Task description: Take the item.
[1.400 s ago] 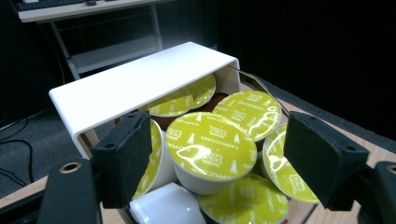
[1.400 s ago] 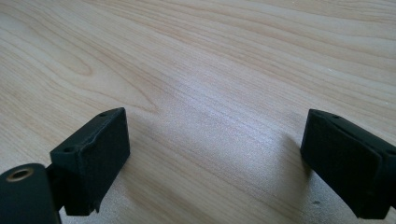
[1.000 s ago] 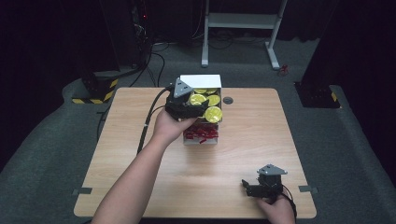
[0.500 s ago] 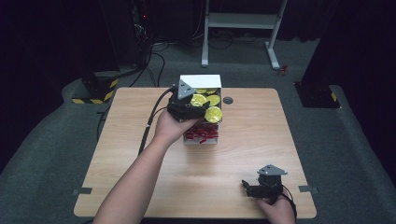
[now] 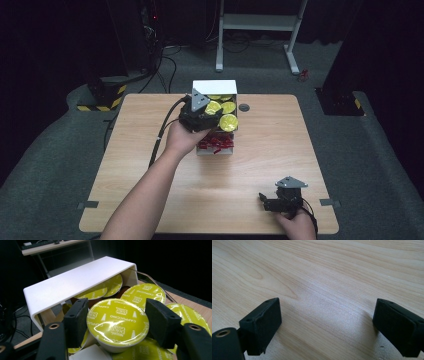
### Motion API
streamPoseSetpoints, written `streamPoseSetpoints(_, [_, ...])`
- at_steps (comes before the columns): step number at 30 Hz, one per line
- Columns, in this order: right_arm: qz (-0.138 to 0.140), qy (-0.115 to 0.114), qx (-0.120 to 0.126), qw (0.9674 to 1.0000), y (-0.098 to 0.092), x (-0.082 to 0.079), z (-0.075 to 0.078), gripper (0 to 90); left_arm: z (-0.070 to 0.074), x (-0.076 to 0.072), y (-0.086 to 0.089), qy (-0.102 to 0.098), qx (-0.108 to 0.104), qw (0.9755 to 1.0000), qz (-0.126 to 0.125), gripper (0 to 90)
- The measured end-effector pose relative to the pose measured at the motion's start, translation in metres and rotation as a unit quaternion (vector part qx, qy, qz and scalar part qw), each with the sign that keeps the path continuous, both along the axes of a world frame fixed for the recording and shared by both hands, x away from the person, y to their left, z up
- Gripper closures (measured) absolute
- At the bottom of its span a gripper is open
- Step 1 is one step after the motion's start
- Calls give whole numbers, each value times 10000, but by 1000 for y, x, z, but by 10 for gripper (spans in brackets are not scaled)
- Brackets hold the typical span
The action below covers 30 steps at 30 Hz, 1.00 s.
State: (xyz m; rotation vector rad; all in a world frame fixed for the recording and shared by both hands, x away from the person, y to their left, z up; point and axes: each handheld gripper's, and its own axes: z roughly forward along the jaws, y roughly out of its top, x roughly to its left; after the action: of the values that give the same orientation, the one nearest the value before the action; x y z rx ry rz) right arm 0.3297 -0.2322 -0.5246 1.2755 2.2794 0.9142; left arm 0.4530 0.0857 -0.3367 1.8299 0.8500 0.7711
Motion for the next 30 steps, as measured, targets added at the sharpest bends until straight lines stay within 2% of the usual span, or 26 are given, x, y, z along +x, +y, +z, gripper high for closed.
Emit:
streamPoseSetpoints(4, [-1, 1, 0, 10000, 0, 0, 0, 83, -1, -2, -1, -57, 38, 10000, 21, 379])
streamPoseSetpoints(8, [-1, 2, 0, 10000, 0, 0, 0, 83, -1, -3, 0, -67, -41, 10000, 26, 380])
streamPoseSetpoints(9, [-1, 2, 0, 10000, 0, 0, 0, 83, 0, -4, 2, -31, -161, 9999, 27, 380])
streamPoseSetpoints(16, [1, 5, -2, 10000, 0, 0, 0, 83, 8, -7, 8, -80, -465, 9989, 52, 380])
streamPoseSetpoints(25, [2, 6, -2, 10000, 0, 0, 0, 83, 19, -19, 21, -123, -631, 9979, 63, 381])
streamPoseSetpoints(30, [14, -14, -8, 10000, 0, 0, 0, 83, 25, -25, 28, -136, -651, 9978, 62, 381])
